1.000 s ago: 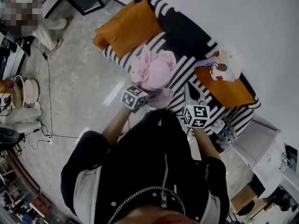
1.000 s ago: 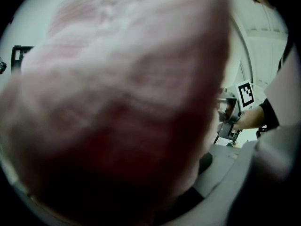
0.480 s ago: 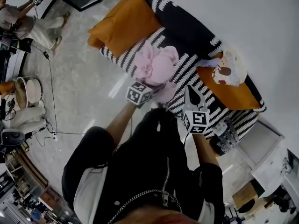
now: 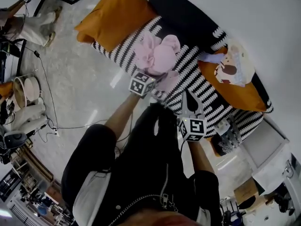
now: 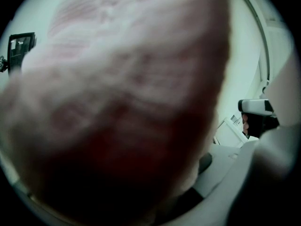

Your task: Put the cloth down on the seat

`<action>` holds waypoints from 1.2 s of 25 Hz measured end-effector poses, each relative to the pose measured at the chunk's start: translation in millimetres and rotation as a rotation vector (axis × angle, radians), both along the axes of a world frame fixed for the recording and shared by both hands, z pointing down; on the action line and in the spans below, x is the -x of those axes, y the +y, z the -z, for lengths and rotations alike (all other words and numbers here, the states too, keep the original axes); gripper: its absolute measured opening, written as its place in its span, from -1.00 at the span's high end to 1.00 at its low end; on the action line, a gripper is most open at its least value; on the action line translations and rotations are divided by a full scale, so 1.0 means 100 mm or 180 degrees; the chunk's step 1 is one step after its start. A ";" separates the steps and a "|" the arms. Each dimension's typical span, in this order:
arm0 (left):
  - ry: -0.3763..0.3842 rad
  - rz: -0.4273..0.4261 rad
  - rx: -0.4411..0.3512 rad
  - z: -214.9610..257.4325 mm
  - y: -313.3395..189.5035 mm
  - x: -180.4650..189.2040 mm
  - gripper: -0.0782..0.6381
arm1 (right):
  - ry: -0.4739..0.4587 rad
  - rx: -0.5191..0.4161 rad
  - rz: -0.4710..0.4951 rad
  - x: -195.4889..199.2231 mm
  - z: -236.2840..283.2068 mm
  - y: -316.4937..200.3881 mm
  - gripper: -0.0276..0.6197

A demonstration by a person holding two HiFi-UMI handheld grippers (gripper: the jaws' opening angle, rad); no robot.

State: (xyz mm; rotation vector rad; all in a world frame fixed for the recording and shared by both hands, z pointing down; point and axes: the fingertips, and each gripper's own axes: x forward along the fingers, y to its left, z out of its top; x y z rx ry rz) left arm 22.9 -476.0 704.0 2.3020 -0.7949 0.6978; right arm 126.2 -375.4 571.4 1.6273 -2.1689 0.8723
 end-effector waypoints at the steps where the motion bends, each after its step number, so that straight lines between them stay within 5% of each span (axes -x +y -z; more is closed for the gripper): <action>1: 0.0000 0.0016 0.0003 -0.08 -0.03 -0.03 -0.21 | -0.0009 0.0029 -0.0010 -0.03 -0.06 0.01 0.91; 11: -0.0179 0.0136 0.0108 -0.91 -0.32 -0.08 -0.21 | -0.0067 0.0217 -0.0041 -0.15 -0.63 0.01 0.91; 30: -0.0531 -0.0039 0.0522 -2.53 -0.37 -0.13 -0.17 | -0.0124 0.0613 -0.0142 -0.17 -1.53 0.13 0.91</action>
